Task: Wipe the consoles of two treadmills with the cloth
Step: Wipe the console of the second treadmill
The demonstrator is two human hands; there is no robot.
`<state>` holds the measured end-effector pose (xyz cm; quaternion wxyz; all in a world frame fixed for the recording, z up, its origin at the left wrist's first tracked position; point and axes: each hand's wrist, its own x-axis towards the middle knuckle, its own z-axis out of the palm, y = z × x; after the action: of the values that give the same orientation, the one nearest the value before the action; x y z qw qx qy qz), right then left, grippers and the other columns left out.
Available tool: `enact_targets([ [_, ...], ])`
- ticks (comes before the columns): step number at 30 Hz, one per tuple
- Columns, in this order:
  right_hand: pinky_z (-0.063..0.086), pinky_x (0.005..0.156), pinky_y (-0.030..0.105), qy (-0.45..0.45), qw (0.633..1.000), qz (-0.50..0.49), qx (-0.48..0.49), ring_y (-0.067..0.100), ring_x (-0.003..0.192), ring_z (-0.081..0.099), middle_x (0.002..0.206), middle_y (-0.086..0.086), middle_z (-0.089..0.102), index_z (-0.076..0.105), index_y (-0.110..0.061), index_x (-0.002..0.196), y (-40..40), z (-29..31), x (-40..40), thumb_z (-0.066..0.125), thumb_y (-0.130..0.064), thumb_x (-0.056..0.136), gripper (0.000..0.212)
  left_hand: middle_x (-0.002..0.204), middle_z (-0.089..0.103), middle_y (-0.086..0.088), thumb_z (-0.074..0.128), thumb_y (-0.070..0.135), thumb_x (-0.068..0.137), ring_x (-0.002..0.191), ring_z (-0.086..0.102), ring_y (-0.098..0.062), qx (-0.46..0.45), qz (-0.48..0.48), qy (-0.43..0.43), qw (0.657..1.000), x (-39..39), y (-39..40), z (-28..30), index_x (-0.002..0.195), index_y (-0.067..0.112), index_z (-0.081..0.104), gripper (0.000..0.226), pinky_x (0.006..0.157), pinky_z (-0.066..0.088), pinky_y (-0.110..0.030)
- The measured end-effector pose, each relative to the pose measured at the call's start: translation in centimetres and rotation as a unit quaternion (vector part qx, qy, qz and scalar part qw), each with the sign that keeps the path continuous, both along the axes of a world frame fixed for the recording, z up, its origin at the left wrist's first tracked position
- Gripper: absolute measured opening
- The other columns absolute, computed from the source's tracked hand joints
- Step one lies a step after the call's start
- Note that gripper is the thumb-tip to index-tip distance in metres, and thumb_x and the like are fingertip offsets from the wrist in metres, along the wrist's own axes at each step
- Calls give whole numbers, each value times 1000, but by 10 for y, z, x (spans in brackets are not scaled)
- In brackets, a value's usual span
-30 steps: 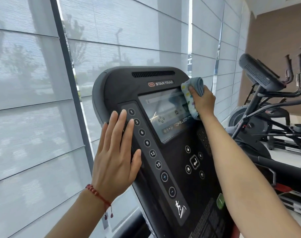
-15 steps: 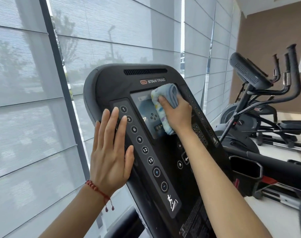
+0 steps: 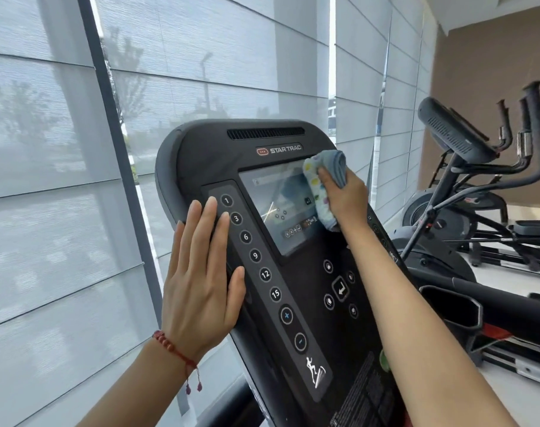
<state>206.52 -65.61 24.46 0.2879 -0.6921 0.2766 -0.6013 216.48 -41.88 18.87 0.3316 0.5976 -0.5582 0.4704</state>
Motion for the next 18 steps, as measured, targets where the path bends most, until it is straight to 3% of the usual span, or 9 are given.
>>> enact_targets([
  [3,38,61,22,5,999,-31,40,10,60,55,62,-3,57,56,-14,83,-12,4,-1,56,-47,87,33,147,28,-25,33,24,91,140,18,-37,1,10,0,1000,-1,-1,0,135,-10,37,55,113,18,-52],
  [5,37,68,26,13,997,-45,59,20,77,55,79,3,62,61,-12,91,-11,7,-2,55,-50,86,39,147,28,-24,32,26,92,139,18,-37,4,19,-2,1000,-1,0,0,136,-9,37,56,113,18,-51],
  [7,35,69,25,6,997,-47,64,19,81,52,87,2,60,62,-10,96,1,14,-5,59,-46,85,38,147,29,-24,30,28,94,139,19,-37,8,20,-9,1000,0,1,1,136,-8,37,56,112,21,-52],
  [11,44,65,22,-58,997,50,8,15,81,60,84,-3,62,63,-13,93,43,39,-2,63,-39,85,27,145,32,-24,40,30,91,138,22,-36,-2,12,-23,1000,3,4,6,136,-5,35,57,110,26,-51],
  [18,42,62,19,-2,991,109,-74,11,71,58,70,-11,59,59,-18,79,106,70,48,62,-44,83,27,143,35,-24,41,32,93,136,27,-36,-41,47,14,998,38,16,42,134,-6,39,56,107,30,-51],
])
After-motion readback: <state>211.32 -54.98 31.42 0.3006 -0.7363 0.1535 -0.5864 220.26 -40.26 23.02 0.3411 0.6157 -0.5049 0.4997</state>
